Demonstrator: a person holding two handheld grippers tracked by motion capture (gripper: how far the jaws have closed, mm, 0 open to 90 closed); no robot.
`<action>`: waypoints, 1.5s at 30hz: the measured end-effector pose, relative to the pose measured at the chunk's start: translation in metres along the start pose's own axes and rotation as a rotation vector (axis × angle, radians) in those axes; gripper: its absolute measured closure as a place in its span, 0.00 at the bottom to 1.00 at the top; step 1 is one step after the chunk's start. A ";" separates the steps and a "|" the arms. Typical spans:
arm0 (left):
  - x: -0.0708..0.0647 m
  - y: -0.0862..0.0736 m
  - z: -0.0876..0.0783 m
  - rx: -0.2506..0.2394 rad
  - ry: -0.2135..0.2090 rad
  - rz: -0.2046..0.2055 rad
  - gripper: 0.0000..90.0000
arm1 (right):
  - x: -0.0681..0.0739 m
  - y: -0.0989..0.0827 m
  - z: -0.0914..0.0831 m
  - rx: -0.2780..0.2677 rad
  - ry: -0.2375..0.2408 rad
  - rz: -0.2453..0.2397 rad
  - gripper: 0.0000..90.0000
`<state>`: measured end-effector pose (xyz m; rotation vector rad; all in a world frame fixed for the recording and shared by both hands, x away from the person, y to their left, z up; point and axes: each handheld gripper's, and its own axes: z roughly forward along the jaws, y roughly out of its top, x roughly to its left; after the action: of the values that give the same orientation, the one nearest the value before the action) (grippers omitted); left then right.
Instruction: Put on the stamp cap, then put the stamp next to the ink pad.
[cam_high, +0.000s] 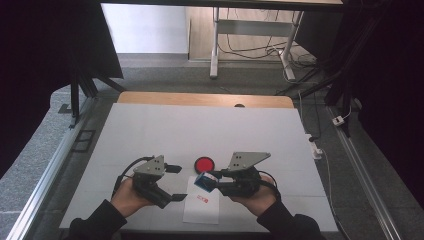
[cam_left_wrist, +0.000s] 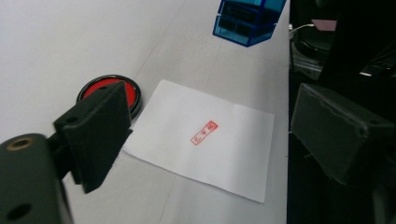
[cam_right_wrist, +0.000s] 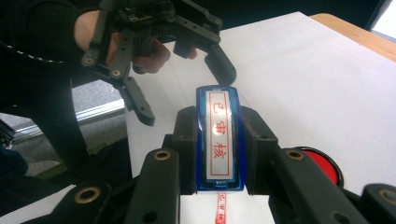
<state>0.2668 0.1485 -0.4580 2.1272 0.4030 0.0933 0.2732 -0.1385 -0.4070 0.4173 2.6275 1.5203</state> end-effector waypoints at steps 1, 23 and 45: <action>-0.001 0.000 0.000 0.001 0.007 -0.005 0.10 | 0.000 0.000 0.000 -0.004 -0.003 0.002 0.79; -0.020 -0.028 -0.038 -0.026 0.123 -0.118 0.00 | -0.017 -0.007 -0.013 0.008 -0.133 0.040 0.79; -0.040 -0.070 -0.076 0.001 0.291 -0.274 0.00 | -0.056 -0.032 -0.021 0.082 -0.344 0.118 0.79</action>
<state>0.1950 0.2317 -0.4695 2.0430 0.8617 0.2450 0.3163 -0.1863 -0.4279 0.7773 2.4351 1.2391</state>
